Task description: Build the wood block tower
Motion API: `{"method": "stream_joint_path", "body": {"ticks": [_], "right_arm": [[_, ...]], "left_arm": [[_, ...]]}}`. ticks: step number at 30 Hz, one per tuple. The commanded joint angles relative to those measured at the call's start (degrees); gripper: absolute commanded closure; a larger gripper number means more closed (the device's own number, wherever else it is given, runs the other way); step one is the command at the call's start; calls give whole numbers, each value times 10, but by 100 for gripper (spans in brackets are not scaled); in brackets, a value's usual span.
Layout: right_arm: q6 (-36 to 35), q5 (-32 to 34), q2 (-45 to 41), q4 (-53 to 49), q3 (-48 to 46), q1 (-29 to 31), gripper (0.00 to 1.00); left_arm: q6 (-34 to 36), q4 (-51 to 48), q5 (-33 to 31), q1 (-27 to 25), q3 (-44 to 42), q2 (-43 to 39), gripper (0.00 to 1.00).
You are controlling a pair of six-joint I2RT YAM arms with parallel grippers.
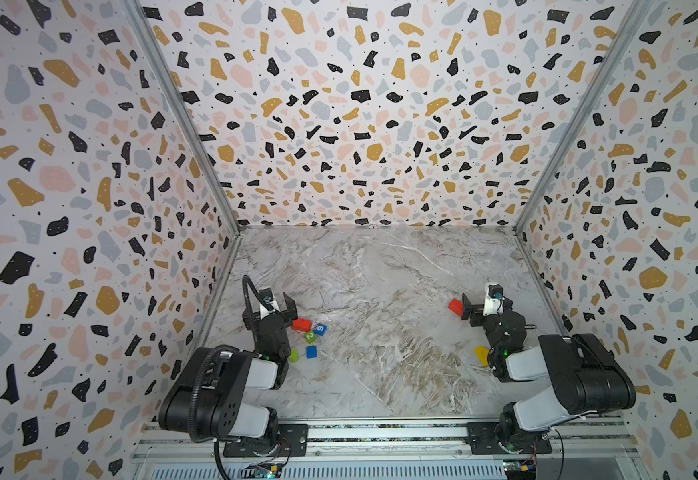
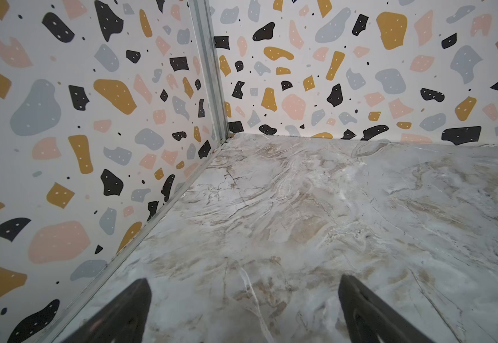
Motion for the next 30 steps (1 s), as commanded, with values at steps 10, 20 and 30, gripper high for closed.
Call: {"method": "stream_joint_path", "body": {"ticks": [10,20,30], "right_arm": [[-4,3,-8,3,6,3,1],[-3,1,-8,3,6,2,1],[1,-21,-8,1,7,-12,1]], "left_arm": [[-6,14,14,11,9,-5,0],[-7,15,14,11,8,-5,0],[-7,13,14,12,10,-4,0]]}}
